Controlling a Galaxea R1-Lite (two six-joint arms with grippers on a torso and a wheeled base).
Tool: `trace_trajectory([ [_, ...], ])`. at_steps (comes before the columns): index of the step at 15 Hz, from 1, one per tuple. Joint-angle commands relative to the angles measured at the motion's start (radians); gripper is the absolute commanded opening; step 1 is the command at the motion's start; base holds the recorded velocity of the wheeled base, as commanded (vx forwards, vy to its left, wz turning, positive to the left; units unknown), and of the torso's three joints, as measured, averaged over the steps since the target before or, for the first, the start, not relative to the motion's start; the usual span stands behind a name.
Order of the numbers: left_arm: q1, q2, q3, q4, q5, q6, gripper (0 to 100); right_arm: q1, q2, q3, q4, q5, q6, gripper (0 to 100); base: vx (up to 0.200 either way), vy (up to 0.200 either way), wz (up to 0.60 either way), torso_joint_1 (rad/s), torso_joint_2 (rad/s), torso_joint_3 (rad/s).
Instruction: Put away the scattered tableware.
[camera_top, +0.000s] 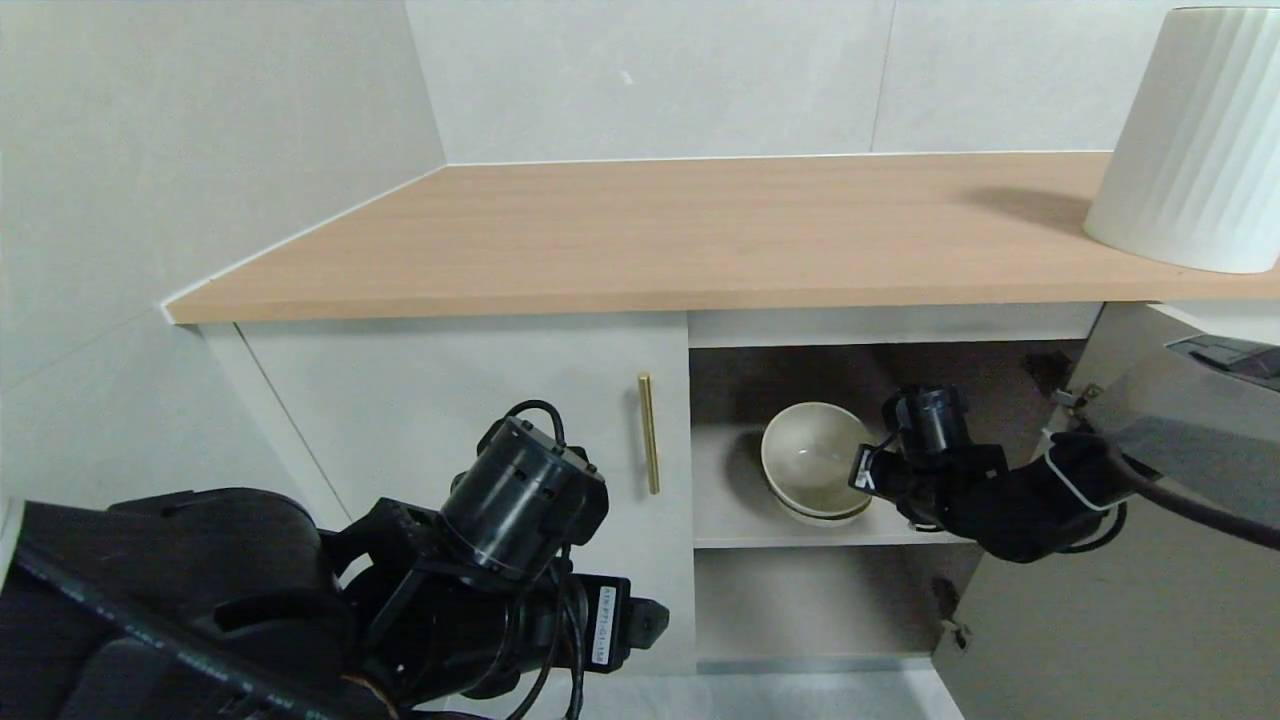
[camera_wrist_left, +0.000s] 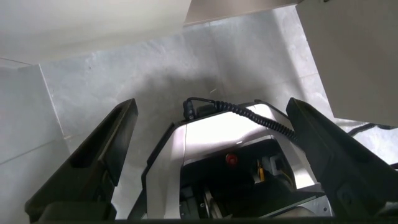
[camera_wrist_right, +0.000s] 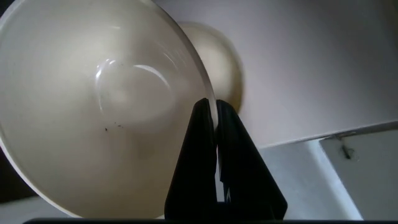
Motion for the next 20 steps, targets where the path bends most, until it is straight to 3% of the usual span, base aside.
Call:
trace_trajectory([
  [1,0.0,0.001,0.0,0.0,0.001,0.0,100,-0.015,0.035,-0.021,0.0,0.0,0.001,0,0.0,0.0,0.0,0.0,0.0,0.0],
  [13,0.0,0.003,0.0,0.0,0.0,0.0,100,-0.03,0.087,-0.058,0.005,-0.009,0.006,0,0.0,0.0,0.0,0.0,0.0,0.0],
  [14,0.0,0.003,0.0,0.0,0.0,0.0,100,-0.03,0.087,-0.058,0.006,-0.009,0.004,100,0.0,0.0,0.0,0.0,0.0,0.0],
  [20,0.0,0.003,0.0,0.0,0.001,0.0,100,-0.026,0.081,-0.05,0.008,-0.008,0.004,100,0.0,0.0,0.0,0.0,0.0,0.0],
])
